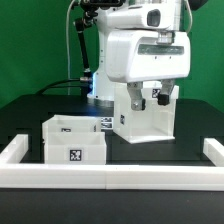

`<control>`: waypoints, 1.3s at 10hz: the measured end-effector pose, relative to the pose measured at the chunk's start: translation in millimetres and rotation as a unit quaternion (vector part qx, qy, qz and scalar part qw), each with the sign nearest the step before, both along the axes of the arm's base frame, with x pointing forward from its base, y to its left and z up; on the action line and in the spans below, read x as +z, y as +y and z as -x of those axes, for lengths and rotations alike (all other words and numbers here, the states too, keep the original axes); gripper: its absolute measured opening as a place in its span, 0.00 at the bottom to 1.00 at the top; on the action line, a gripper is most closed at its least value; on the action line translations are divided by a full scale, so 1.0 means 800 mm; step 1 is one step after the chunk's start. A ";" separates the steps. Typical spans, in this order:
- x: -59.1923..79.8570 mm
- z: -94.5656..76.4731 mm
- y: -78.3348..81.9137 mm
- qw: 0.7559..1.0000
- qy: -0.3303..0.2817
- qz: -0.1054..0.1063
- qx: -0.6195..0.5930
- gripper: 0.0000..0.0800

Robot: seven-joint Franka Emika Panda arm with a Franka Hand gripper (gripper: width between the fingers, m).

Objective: Assemble drawer

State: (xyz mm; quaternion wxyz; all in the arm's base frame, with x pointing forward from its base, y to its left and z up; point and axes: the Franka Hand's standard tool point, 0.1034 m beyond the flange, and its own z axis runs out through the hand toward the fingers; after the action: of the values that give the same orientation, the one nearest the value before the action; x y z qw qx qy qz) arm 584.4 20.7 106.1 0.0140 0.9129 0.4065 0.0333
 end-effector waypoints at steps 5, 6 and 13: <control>0.000 0.001 0.003 1.000 -0.009 -0.004 -0.028 0.81; 0.008 0.006 0.008 0.999 -0.006 -0.004 -0.043 0.81; 0.031 0.067 0.030 0.998 0.002 0.000 -0.064 0.81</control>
Offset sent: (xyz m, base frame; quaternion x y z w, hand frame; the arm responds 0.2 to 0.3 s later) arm 0.0000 0.0000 0.0000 0.0000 0.0000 0.0000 1.0000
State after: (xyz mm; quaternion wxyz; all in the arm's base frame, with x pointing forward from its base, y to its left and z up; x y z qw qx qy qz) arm 531.0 44.7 130.8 0.0150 0.9373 0.3470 0.0305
